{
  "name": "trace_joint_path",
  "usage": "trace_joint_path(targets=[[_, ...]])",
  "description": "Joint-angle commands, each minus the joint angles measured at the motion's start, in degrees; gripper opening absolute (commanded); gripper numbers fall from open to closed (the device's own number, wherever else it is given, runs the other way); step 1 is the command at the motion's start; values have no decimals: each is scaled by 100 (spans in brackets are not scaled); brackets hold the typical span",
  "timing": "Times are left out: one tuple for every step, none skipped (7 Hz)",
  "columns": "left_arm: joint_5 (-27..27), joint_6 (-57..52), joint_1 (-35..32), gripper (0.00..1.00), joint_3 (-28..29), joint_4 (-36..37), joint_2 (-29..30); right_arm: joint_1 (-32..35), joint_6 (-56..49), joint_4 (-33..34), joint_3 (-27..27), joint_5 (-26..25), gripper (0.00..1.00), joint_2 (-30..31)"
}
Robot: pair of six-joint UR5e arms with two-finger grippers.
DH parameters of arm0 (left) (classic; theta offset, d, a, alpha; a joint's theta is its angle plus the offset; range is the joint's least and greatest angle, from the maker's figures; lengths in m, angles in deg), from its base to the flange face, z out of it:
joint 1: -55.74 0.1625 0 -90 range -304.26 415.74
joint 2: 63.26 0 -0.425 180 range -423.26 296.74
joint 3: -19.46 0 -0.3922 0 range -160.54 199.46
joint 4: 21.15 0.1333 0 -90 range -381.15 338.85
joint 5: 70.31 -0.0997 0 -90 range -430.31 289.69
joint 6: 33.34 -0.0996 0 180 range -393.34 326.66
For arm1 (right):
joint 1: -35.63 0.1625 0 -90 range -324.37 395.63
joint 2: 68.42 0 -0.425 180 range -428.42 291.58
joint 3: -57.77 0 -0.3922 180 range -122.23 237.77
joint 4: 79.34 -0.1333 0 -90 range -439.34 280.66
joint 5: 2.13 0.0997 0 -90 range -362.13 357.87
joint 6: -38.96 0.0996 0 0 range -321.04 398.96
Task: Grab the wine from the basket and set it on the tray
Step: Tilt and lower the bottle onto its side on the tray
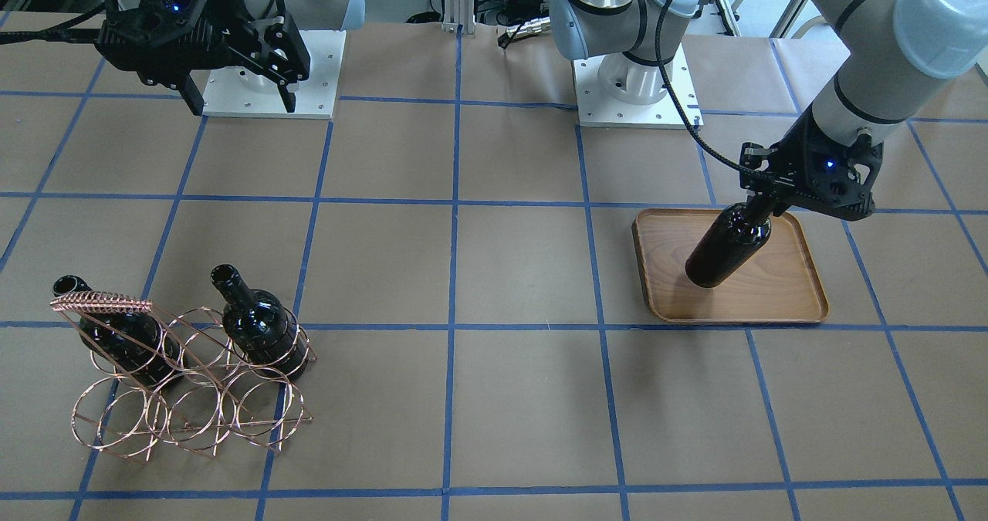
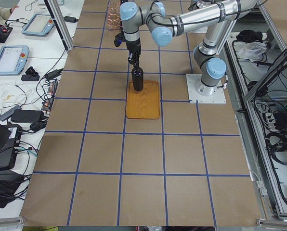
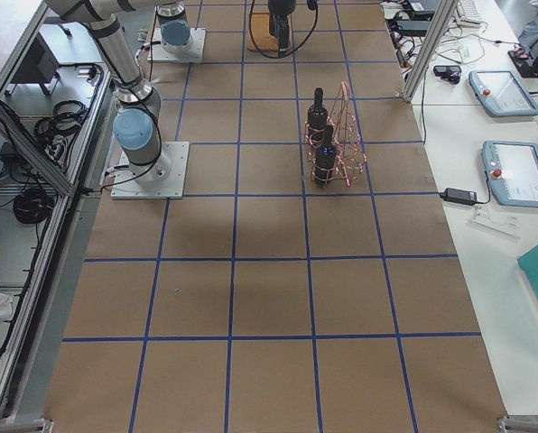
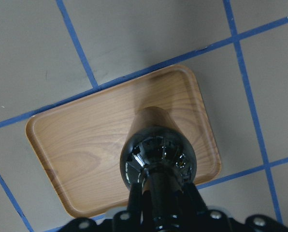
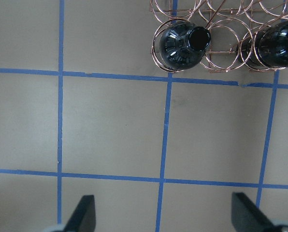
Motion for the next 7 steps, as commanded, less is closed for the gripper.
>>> trace_joint_path(targets=[[-386,-487,228,0,-198,37,-210,0,0,-6,9,0,100,0],[-345,-515,429,0,-207,37,-210,0,0,2,26,0,100,0],[-240,-664,623,0,-285,55,-210,0,0,2,26,0,100,0],[144,-665,651,0,-373,46,-202,0,0,2,26,0,100,0],[139,-682,660,0,-391,46,-201,0,0,2,26,0,100,0],[122,-752,747,0,-409,72,-201,0,0,2,26,0,100,0],[130,-779,843,0,-409,72,-184,0,0,2,26,0,100,0]])
